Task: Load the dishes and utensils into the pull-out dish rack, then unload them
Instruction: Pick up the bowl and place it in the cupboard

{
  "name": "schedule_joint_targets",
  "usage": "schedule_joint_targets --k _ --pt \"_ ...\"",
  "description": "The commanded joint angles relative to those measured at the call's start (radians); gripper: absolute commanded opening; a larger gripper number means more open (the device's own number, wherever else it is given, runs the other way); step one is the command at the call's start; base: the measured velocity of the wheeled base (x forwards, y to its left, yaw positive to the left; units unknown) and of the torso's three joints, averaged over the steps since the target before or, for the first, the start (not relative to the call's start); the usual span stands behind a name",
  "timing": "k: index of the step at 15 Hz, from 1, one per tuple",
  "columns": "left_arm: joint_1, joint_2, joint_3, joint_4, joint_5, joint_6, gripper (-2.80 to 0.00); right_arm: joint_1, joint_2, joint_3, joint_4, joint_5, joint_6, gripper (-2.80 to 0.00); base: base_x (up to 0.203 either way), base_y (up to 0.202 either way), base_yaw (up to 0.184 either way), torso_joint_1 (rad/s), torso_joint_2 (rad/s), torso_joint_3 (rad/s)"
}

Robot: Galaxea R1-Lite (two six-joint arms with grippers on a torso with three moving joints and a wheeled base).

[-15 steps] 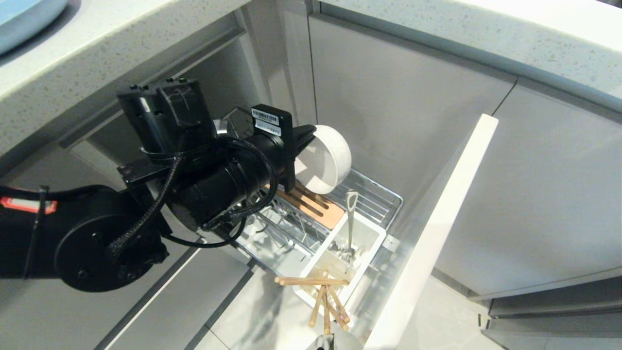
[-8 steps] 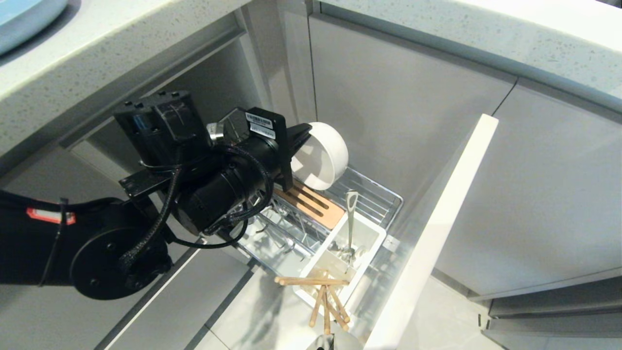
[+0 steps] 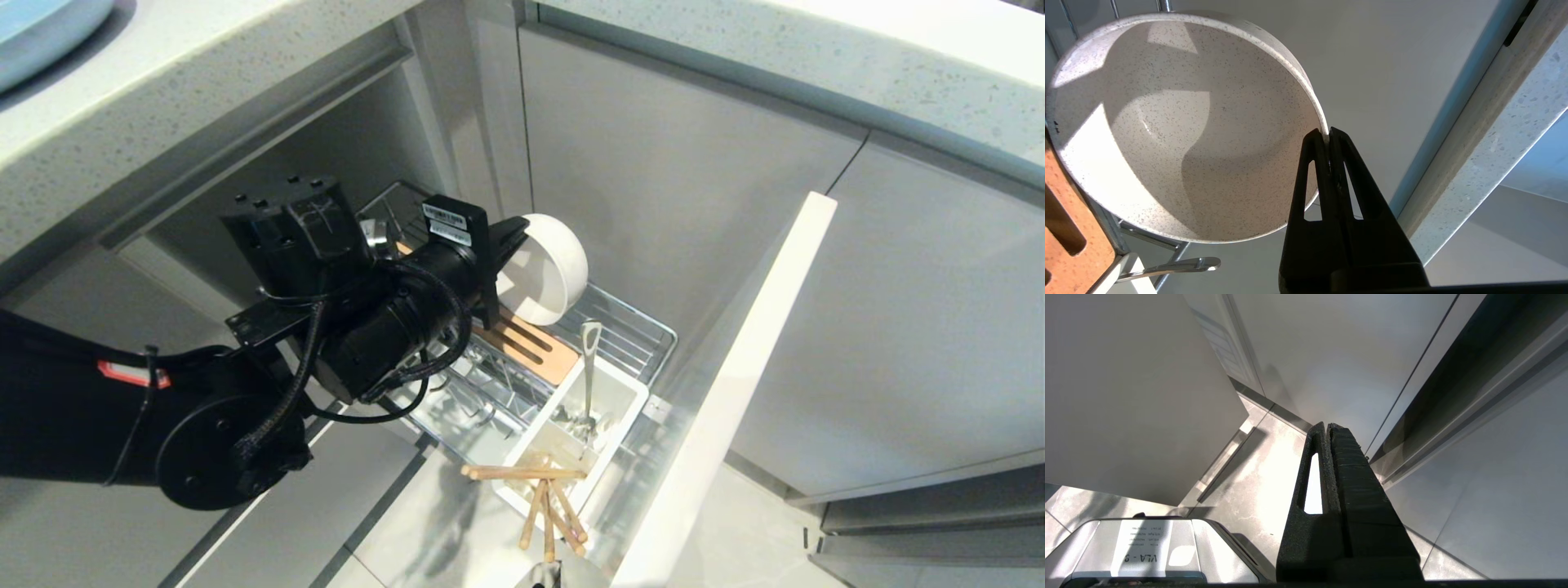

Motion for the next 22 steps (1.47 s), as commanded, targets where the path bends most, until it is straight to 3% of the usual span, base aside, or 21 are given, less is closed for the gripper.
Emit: schedule_joint_targets --k 1,10,22 --pt "0.003 0.007 0.004 -0.006 0.001 -0.009 -2.80 0.000 0.000 0.001 -0.001 0.000 0.000 -2.80 0.000 0.000 0.000 0.000 0.00 0.000" --pt "0.003 -0.021 0.018 -0.040 -0.002 -0.011 -2.80 0.000 0.000 0.002 0.001 -0.001 0.000 -2.80 0.000 0.000 0.000 0.000 0.00 0.000" --pt "0.035 0.007 0.098 -0.187 -0.089 -0.031 -2.80 0.000 0.000 0.001 -0.001 -0.001 0.000 -2.80 0.000 0.000 0.000 0.000 0.00 0.000"
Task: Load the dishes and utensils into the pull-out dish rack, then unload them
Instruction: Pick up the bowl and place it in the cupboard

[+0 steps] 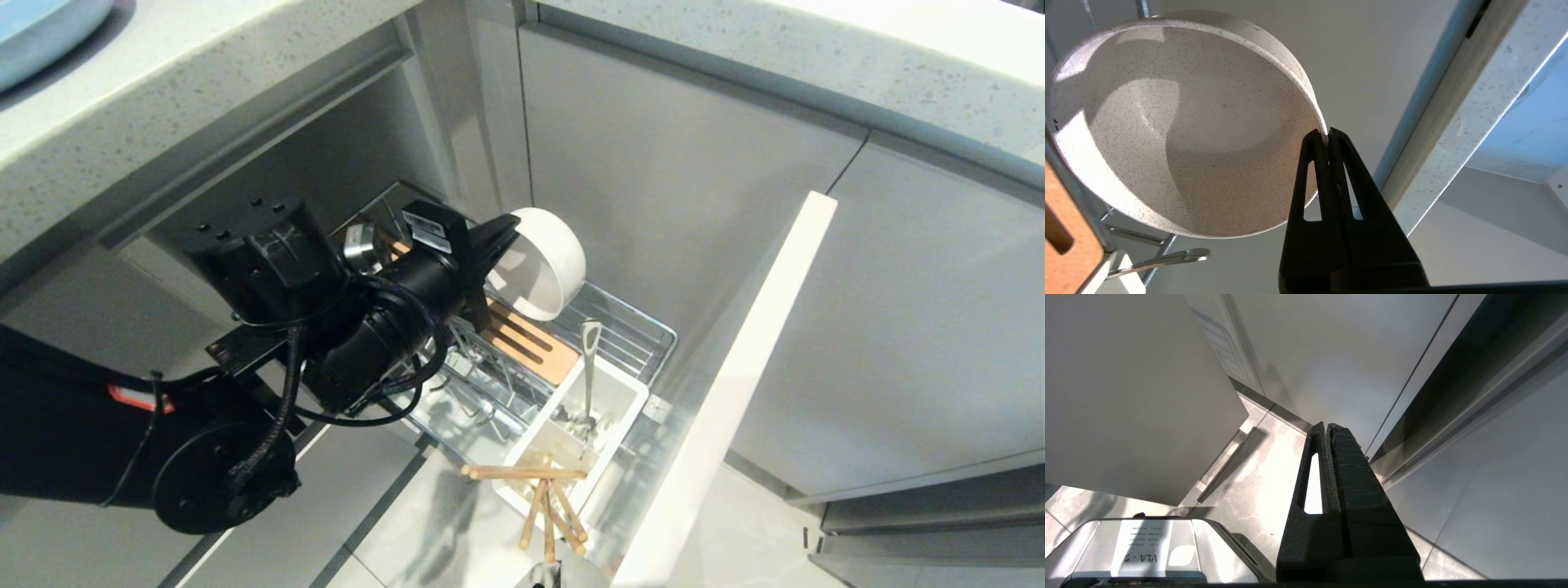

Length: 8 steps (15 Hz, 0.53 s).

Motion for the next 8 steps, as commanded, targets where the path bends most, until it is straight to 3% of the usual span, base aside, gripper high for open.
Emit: schedule_joint_targets --k 1,8 --pt "0.008 0.014 0.005 -0.010 -0.007 -0.013 -2.80 0.000 0.000 0.001 0.000 0.001 0.000 -2.80 0.000 0.000 0.000 0.000 0.00 0.000" --pt "0.015 0.030 0.018 -0.052 -0.023 -0.022 -2.80 0.000 0.000 0.002 -0.001 0.000 0.000 -2.80 0.000 0.000 0.000 0.000 0.00 0.000"
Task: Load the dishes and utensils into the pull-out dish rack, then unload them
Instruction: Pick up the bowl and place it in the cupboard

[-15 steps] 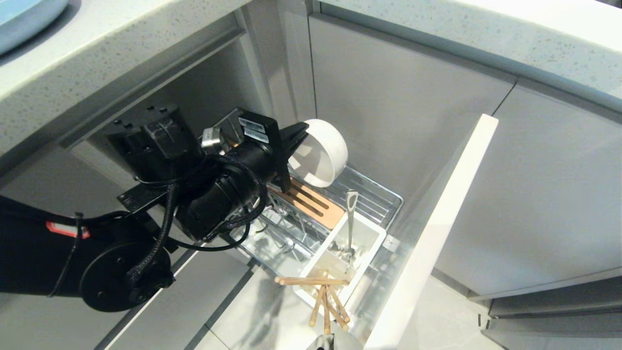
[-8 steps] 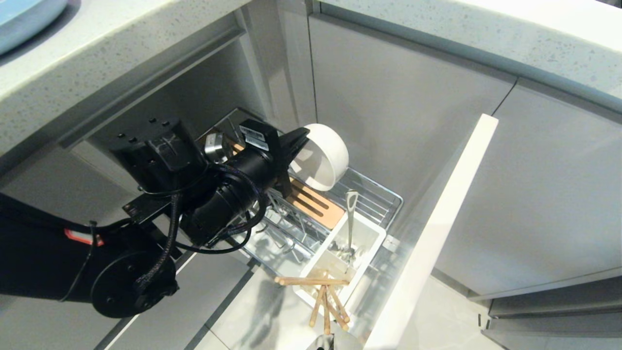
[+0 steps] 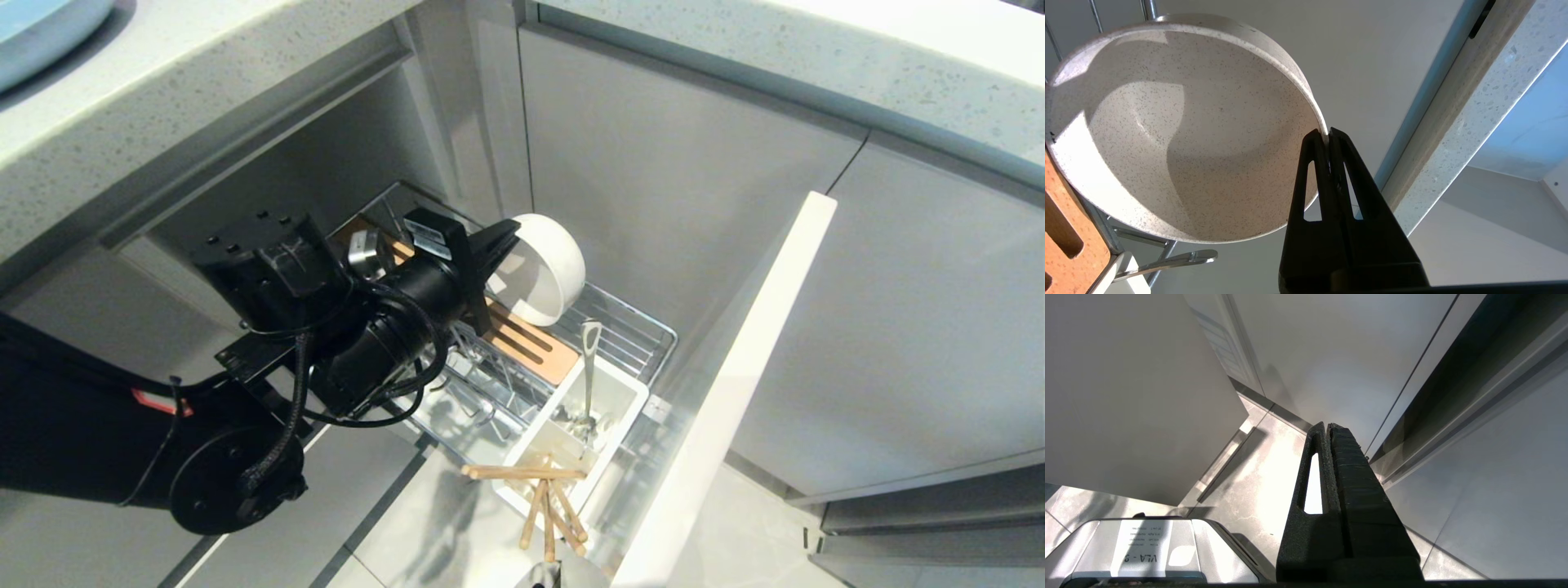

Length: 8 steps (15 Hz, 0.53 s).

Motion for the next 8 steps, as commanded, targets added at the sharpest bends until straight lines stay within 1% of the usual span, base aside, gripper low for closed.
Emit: schedule_joint_targets --k 1,7,8 --pt "0.000 0.003 0.002 -0.009 0.000 -0.021 -2.80 0.000 0.000 0.002 -0.001 0.000 0.000 -2.80 0.000 0.000 0.000 0.000 0.00 0.000" --pt "0.000 -0.017 0.004 -0.036 -0.002 -0.027 -2.80 0.000 0.000 0.001 0.000 0.000 0.000 -2.80 0.000 0.000 0.000 0.000 0.00 0.000" --pt "0.001 -0.014 0.005 -0.054 -0.002 -0.031 -2.80 0.000 0.000 0.002 0.001 0.000 0.000 -2.80 0.000 0.000 0.000 0.000 0.00 0.000"
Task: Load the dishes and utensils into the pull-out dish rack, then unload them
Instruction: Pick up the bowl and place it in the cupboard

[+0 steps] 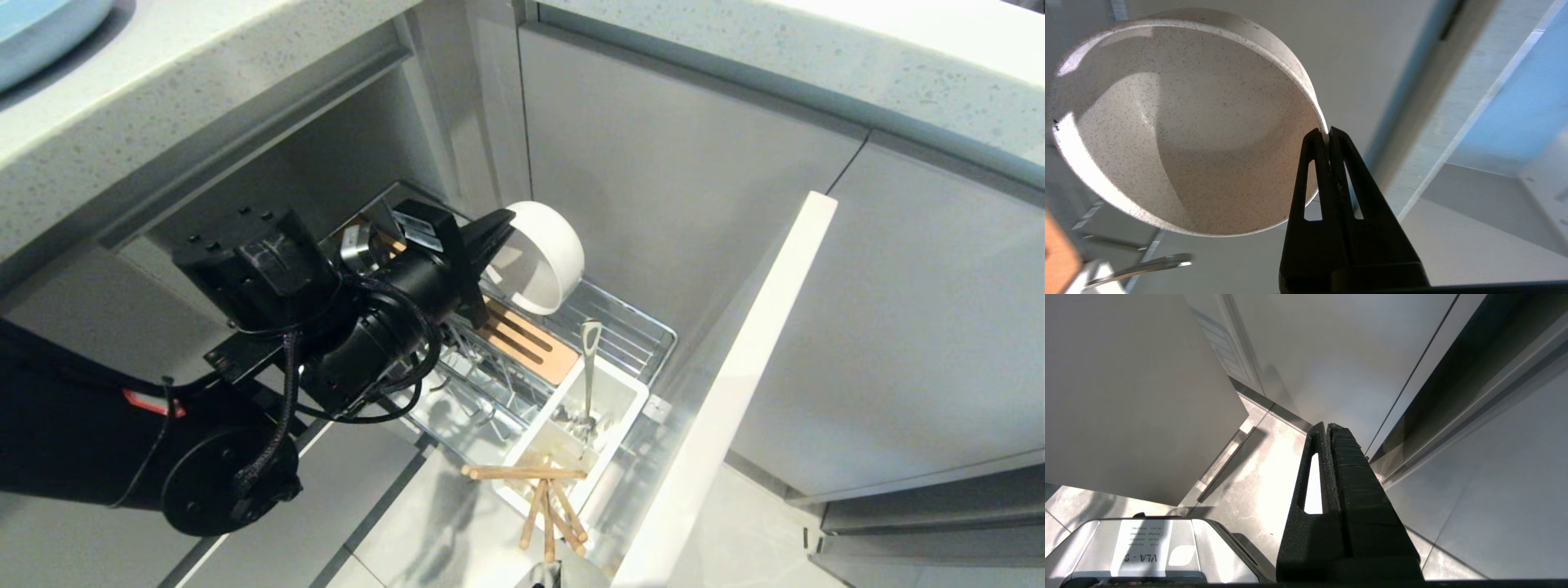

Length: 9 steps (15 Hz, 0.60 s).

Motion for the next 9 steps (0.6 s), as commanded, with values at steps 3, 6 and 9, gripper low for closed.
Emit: schedule_joint_targets --k 3,6,9 --pt "0.007 0.014 0.004 -0.033 -0.009 -0.038 -2.80 0.000 0.000 0.001 -0.001 0.000 0.000 -2.80 0.000 0.000 0.000 0.000 0.00 0.000" --pt "0.012 0.023 0.012 -0.071 -0.014 -0.047 -2.80 0.000 0.000 0.002 0.001 -0.001 0.000 -2.80 0.000 0.000 0.000 0.000 0.00 0.000" --pt "0.015 0.053 0.024 -0.146 -0.012 -0.047 -2.80 0.000 0.000 0.001 0.000 0.000 0.000 -2.80 0.000 0.000 0.000 0.000 0.00 0.000"
